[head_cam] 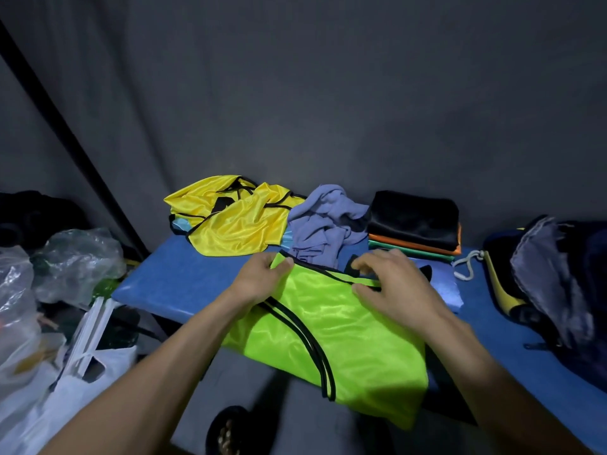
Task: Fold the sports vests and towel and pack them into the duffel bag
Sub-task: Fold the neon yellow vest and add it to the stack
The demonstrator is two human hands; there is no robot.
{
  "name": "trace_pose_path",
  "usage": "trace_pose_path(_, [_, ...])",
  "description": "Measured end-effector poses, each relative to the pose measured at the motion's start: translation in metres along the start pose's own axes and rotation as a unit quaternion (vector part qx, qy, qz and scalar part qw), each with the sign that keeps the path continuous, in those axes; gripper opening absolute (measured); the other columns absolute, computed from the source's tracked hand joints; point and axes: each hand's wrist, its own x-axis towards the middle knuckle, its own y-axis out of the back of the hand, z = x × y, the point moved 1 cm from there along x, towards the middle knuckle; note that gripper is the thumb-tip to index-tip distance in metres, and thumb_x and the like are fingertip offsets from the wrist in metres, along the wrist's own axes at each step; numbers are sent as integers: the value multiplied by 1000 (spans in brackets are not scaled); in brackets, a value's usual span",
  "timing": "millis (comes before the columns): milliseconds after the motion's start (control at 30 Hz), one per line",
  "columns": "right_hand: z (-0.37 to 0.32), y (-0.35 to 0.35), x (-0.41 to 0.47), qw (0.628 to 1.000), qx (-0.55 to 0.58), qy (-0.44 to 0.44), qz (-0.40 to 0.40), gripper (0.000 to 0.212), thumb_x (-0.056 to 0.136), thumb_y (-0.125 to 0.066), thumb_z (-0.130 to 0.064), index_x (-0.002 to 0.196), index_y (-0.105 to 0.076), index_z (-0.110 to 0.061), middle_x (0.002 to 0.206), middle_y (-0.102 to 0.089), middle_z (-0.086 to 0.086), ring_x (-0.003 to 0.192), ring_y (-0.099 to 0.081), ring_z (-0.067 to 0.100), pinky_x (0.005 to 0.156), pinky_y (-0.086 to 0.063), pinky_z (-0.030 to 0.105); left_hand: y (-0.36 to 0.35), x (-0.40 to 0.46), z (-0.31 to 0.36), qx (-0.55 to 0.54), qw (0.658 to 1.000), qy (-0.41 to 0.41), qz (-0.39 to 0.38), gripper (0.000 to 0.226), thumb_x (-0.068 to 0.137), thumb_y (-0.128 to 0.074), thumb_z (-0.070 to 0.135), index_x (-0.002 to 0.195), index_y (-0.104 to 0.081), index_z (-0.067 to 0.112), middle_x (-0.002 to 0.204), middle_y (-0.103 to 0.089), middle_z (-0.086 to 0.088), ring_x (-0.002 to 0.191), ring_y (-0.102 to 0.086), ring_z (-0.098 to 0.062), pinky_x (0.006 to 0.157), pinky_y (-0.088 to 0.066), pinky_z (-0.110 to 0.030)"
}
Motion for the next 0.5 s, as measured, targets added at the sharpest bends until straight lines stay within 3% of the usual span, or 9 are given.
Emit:
trace_pose_path(67, [13,4,-10,998,-44,-19,-28,31,96,-62,-44,124,-62,-31,116,-62,-14,112,-45,18,86,-36,37,-2,-6,4,10,999,-19,42,42,104,-54,40,74,-51,11,65,-40,-1,60,-37,-15,58,-30,-32])
trace_pose_path(167, [29,3,-14,995,-52,-48,-64,28,101,-53,-47,125,-61,-35,123,-62,-14,116,-40,18,84,-26,36,0,-11,10,-22,996,-30,85,46,106,-51,36,69,-43,10,64,-37,11,62,-33,-10,55,-32,-40])
trace_pose_path(233, [35,3,-13,996,-25,-52,-73,25,102,-51,-46,121,-64,-34,119,-64,-15,114,-42,18,86,-27,36,5,-12,9,-18,993,-37,107,44,107,-49,35,68,-43,14,58,-34,13,57,-31,-10,52,-28,-33])
trace_pose_path(367, [45,8,-6,994,1,-37,-102,21,98,-57,-51,104,-69,-35,97,-66,-19,104,-53,16,91,-39,38,17,-2,-2,26,993,-18,111,41,106,-49,40,76,-43,13,69,-31,-2,63,-30,-18,60,-23,-34])
trace_pose_path(500, [53,23,-1,986,27,-39,-159,37,81,-51,-77,94,-66,-45,95,-65,-24,94,-57,6,87,-45,39,16,3,-8,44,994,-8,100,44,105,-51,41,71,-38,16,65,-31,0,61,-31,-19,60,-23,-35])
